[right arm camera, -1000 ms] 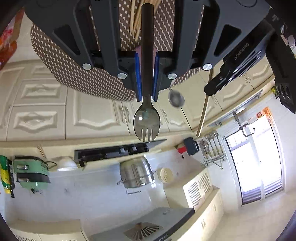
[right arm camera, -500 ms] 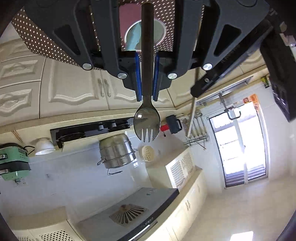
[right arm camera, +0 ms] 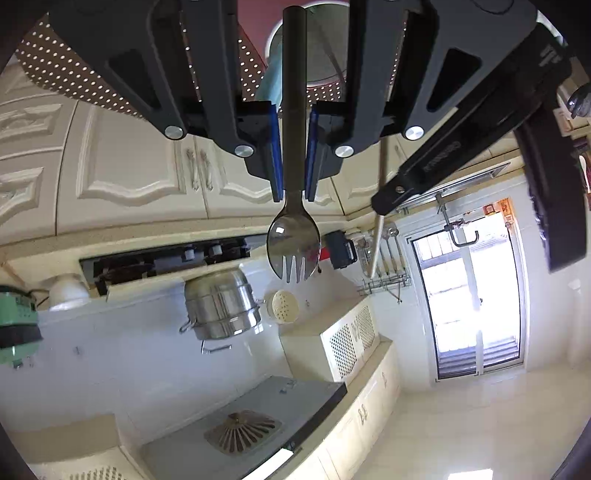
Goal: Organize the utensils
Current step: 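Lift the chopstick with the left gripper while the right gripper carries the spork toward the cup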
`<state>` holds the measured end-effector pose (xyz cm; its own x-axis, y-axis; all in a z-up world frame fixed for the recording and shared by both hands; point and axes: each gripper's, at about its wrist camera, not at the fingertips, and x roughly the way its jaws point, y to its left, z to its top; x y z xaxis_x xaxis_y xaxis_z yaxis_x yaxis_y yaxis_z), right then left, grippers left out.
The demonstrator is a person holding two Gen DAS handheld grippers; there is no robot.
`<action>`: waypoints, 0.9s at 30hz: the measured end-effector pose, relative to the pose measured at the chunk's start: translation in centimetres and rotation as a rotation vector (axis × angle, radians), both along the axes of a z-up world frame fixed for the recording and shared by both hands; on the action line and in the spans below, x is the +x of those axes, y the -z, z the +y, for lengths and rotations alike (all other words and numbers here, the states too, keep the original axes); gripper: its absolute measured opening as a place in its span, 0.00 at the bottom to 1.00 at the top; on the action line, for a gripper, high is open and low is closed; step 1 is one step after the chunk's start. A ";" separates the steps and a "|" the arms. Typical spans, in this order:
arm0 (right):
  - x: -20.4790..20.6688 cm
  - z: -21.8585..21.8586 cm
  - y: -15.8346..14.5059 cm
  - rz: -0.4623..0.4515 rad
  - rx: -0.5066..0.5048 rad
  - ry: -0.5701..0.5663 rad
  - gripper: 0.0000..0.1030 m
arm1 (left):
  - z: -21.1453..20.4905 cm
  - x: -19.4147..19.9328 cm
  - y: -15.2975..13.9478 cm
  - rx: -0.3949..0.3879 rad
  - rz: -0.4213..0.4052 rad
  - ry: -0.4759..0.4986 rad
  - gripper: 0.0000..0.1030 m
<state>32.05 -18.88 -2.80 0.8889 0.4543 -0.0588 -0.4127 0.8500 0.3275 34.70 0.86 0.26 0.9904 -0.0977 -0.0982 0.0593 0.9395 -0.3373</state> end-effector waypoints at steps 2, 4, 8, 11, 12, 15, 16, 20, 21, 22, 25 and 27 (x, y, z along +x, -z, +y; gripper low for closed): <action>0.7 -0.1 0.1 0.020 0.016 -0.022 0.11 | 0.2 0.6 0.4 -0.010 0.003 -0.003 0.06; 1.0 -0.1 0.2 0.028 0.025 -0.045 0.11 | 0.2 0.6 0.8 -0.011 -0.017 -0.018 0.06; 1.0 -0.2 0.3 0.018 0.022 -0.046 0.11 | -0.3 0.3 0.5 0.016 -0.067 -0.005 0.06; 1.1 -0.4 0.5 0.018 0.030 -0.057 0.11 | -0.7 -0.1 -0.2 0.032 -0.121 0.009 0.06; 1.2 -0.5 0.5 0.018 0.031 -0.055 0.11 | -0.8 -0.4 -0.4 0.032 -0.145 0.017 0.06; 1.5 -0.9 0.7 0.027 0.051 -0.051 0.11 | -1.3 -0.8 -0.7 0.059 -0.193 0.023 0.06; 1.5 -1.0 0.8 0.032 0.056 -0.052 0.11 | -1.5 -0.7 -0.6 0.070 -0.200 0.025 0.06; 1.7 -1.2 0.7 0.041 0.063 -0.054 0.11 | -1.3 0.1 -0.3 0.038 -0.167 0.074 0.06; 1.7 -1.2 0.7 0.039 0.057 -0.054 0.11 | -1.1 0.2 -0.4 0.030 -0.162 0.075 0.06; 1.7 -1.1 0.7 0.037 0.053 -0.055 0.11 | -1.0 0.3 -0.5 0.026 -0.156 0.076 0.06; 1.5 -1.0 0.5 0.034 0.047 -0.059 0.11 | -0.7 0.2 -0.5 0.014 -0.167 0.070 0.06; 1.5 -0.9 0.5 0.031 0.041 -0.060 0.11 | -0.9 0.2 -0.5 0.032 -0.158 0.077 0.06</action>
<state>33.51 -19.75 -3.30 0.8582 0.5090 -0.0665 -0.4512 0.8097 0.3751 34.89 -0.05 0.78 0.9834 -0.1731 0.0537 0.1813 0.9403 -0.2879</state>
